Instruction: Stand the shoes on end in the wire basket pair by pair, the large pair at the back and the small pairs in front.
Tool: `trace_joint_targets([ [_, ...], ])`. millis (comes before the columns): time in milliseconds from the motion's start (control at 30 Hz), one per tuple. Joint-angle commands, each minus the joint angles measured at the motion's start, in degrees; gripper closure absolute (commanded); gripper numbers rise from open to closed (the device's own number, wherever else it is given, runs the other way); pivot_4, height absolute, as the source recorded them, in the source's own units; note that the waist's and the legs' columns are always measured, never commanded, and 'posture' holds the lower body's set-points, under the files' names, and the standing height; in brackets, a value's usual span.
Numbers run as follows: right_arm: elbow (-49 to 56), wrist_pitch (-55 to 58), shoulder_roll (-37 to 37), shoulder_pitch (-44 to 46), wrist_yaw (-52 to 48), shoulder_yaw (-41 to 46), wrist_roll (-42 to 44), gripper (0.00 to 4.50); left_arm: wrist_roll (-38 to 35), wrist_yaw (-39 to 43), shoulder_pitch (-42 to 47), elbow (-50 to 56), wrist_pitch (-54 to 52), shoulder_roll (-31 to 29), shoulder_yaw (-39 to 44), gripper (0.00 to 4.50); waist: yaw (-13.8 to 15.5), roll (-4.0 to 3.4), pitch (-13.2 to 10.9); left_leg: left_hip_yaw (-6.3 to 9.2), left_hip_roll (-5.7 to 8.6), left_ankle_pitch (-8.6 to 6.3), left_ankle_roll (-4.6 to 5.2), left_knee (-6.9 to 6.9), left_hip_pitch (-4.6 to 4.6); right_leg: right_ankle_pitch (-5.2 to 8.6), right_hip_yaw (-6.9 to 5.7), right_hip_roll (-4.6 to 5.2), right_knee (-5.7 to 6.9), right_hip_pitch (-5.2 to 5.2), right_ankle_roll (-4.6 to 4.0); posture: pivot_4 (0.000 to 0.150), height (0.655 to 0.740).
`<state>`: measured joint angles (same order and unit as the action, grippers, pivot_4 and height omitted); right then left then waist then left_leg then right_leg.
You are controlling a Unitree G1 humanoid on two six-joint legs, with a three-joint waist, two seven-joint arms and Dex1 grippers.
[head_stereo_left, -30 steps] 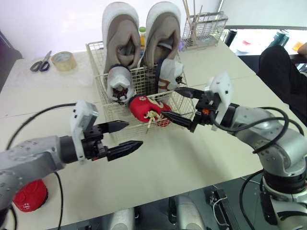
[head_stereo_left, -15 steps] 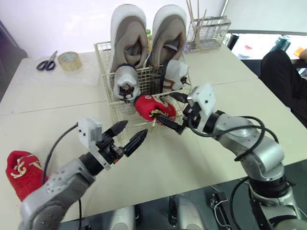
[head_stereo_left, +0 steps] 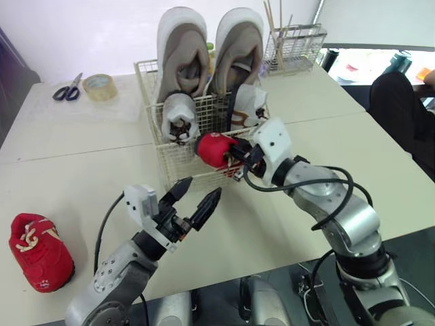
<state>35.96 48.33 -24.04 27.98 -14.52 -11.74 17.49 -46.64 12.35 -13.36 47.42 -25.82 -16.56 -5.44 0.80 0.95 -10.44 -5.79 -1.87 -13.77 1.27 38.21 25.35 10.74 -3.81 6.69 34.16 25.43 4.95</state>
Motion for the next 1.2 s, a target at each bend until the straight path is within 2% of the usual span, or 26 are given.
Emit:
trace_joint_targets([
  [33,6.9,3.0,1.1,-3.3,4.8,6.2,-1.6,4.45,-0.2,1.7,0.8,0.1,0.6,0.2,-0.5,0.0,0.0,0.0,0.0,0.02,0.0,0.0,0.01,0.0,0.01,0.0,0.0,0.01,-0.01,0.0,0.0,0.15,0.74],
  [267,14.3,10.7,6.1,-8.0,13.4,13.3,-4.3,4.45,-1.1,4.8,4.0,-3.3,-0.6,-0.7,-0.9,0.0,0.0,-0.02,0.0,0.08,-0.01,-0.02,0.03,0.0,0.03,0.0,-0.01,0.04,-0.02,0.03,0.0,0.15,0.74],
  [633,12.1,19.7,14.6,-7.7,15.1,18.1,-1.7,4.45,1.5,5.1,4.4,-2.0,-0.7,-1.9,-0.5,0.0,0.0,-0.04,0.0,0.23,-0.01,-0.03,0.03,-0.02,0.02,0.01,-0.02,0.04,-0.04,-0.01,0.0,0.15,0.74],
  [667,11.8,19.9,14.8,-7.6,14.9,18.4,-1.5,3.69,1.9,4.9,4.1,-1.6,-0.7,-2.1,-0.4,0.0,-0.1,-0.04,0.0,0.23,-0.01,-0.03,0.03,-0.02,0.02,0.01,-0.01,0.04,-0.04,-0.01,0.0,0.15,0.74],
  [700,11.6,20.1,14.8,-7.6,14.7,18.3,-1.4,3.37,2.2,4.9,3.8,-1.2,-0.6,-2.4,-0.3,0.0,-0.2,-0.05,0.0,0.23,-0.01,-0.03,0.03,-0.02,0.02,0.01,-0.02,0.04,-0.04,-0.01,0.0,0.15,0.74],
  [800,12.1,19.7,13.6,-7.9,13.8,17.9,-1.4,1.85,2.4,4.8,2.7,-0.4,-0.4,-2.9,0.3,0.0,-0.5,-0.23,0.2,0.19,-0.03,-0.04,0.03,-0.04,0.01,0.01,-0.01,0.04,-0.05,0.01,0.0,0.15,0.74],
  [867,13.3,17.5,10.3,-9.5,10.8,17.4,-0.8,0.89,2.3,4.8,1.9,-0.2,-0.3,-3.0,0.4,0.0,-0.6,-0.31,0.2,0.2,-0.04,-0.05,0.02,-0.08,-0.01,0.01,-0.02,0.04,-0.05,0.03,0.0,0.15,0.74],
  [967,16.4,13.9,5.7,-12.4,4.5,19.2,2.1,0.89,2.0,5.3,1.2,-0.1,-0.3,-3.3,0.9,0.0,-0.6,-0.37,0.3,0.21,-0.04,-0.05,0.02,-0.13,-0.01,0.03,-0.02,0.03,-0.08,0.04,0.03,0.15,0.74],
  [1067,19.6,8.2,-1.1,-19.2,-5.4,25.2,6.2,0.89,1.6,5.7,0.8,-0.1,-0.6,-4.1,1.7,0.0,-0.2,-0.38,0.3,0.22,-0.04,-0.06,0.03,-0.13,0.0,0.06,-0.02,0.04,-0.11,0.03,0.07,0.15,0.74],
  [1133,18.4,4.0,-5.3,-23.4,-11.2,29.7,8.0,0.89,0.9,5.9,0.5,0.1,-0.9,-4.7,2.4,0.0,-0.1,-0.38,0.3,0.23,-0.03,-0.08,0.05,-0.13,0.01,0.09,-0.02,0.05,-0.13,0.02,0.11,0.15,0.74],
  [1200,16.2,2.0,-6.9,-23.5,-14.5,32.6,11.4,0.89,0.3,6.1,0.1,0.5,-1.1,-5.4,3.1,0.0,-0.4,-0.39,0.3,0.21,-0.03,-0.16,-0.07,-0.13,0.0,0.1,-0.01,0.06,-0.16,0.0,0.13,0.15,0.74],
])
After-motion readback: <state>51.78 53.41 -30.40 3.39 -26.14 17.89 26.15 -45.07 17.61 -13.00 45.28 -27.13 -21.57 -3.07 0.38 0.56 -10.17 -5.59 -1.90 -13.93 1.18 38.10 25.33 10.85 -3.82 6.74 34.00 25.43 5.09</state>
